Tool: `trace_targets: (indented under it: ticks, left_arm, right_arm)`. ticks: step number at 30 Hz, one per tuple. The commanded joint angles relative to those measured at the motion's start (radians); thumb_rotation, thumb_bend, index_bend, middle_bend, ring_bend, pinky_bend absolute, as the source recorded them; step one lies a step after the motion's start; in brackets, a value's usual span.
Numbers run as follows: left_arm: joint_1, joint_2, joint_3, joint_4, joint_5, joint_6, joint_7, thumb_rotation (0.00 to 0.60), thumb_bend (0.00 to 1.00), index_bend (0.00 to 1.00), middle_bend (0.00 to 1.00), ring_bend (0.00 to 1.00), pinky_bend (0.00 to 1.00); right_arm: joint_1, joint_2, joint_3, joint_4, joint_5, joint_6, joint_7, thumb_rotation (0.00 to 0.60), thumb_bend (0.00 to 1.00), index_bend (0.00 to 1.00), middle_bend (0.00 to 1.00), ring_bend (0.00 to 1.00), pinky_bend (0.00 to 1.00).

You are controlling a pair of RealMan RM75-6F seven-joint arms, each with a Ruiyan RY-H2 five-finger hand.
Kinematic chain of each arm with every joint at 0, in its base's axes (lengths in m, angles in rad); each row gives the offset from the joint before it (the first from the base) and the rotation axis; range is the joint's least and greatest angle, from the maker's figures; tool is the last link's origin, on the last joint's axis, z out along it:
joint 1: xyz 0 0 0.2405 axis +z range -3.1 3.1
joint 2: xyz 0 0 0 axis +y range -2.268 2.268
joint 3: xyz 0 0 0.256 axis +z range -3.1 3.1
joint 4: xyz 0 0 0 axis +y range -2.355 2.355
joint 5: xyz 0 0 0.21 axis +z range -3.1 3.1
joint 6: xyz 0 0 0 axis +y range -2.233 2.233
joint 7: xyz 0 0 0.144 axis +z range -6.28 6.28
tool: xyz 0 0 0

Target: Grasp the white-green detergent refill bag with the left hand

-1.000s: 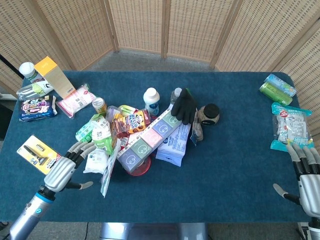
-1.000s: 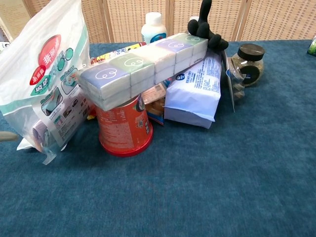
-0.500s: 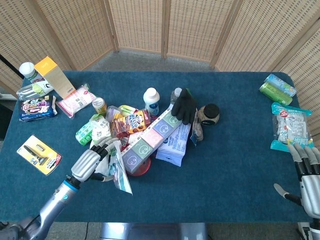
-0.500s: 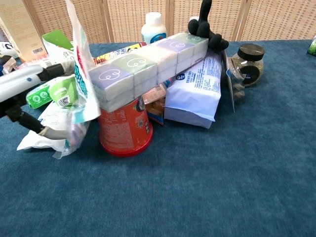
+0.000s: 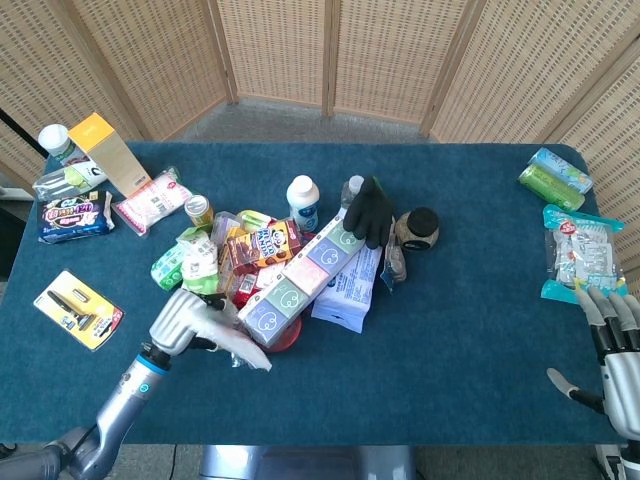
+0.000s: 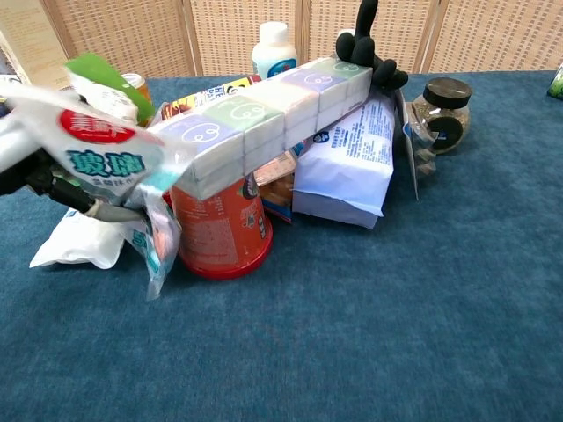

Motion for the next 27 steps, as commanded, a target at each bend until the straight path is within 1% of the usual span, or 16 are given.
trace_targets:
  ticks: [1,6,9,12,15,22,25,27]
  left_arm:
    - [0.003,0.024,-0.007,-0.019,-0.012,0.014,0.020,0.600,0.07,0.98,1.00,1.00,1.00]
    - [0.011,0.078,-0.010,-0.077,-0.013,0.041,0.026,0.600,0.07,1.00,1.00,1.00,1.00]
    - [0.016,0.122,-0.009,-0.137,0.004,0.069,0.027,0.600,0.07,1.00,1.00,1.00,1.00]
    - [0.016,0.168,-0.021,-0.207,0.019,0.097,0.027,0.600,0.07,1.00,1.00,1.00,1.00]
    - [0.013,0.220,-0.047,-0.285,0.032,0.126,0.048,0.600,0.07,1.00,1.00,1.00,1.00]
    - [0.004,0.380,-0.138,-0.489,0.037,0.169,0.150,0.600,0.07,1.00,1.00,1.00,1.00]
    - [0.001,0.431,-0.165,-0.555,0.024,0.167,0.191,0.600,0.07,1.00,1.00,1.00,1.00]
    - [-0.001,0.451,-0.173,-0.584,0.016,0.161,0.210,0.600,0.07,1.00,1.00,1.00,1.00]
  right_arm:
    - [0.000,0.000,-0.001,-0.001,-0.002,-0.001,-0.003,0.600,0.00,0.00,0.00,0.00,0.00]
    - [-0.001,-0.002,-0.001,-0.003,-0.005,0.001,-0.006,0.600,0.00,0.00,0.00,0.00,0.00]
    - [-0.001,-0.005,-0.001,-0.003,-0.009,0.001,-0.016,0.600,0.00,0.00,0.00,0.00,0.00]
    - [-0.001,-0.007,-0.004,-0.005,-0.013,-0.001,-0.020,0.600,0.00,0.00,0.00,0.00,0.00]
    - [-0.002,-0.008,-0.003,-0.007,-0.014,0.001,-0.021,0.600,0.00,0.00,0.00,0.00,0.00]
    - [-0.003,-0.006,-0.002,-0.008,-0.012,0.003,-0.016,0.600,0.00,0.00,0.00,0.00,0.00]
    - [-0.002,-0.006,-0.004,-0.010,-0.016,0.000,-0.018,0.600,0.00,0.00,0.00,0.00,0.00]
    - [-0.002,-0.006,-0.004,-0.012,-0.018,0.001,-0.019,0.600,0.00,0.00,0.00,0.00,0.00]
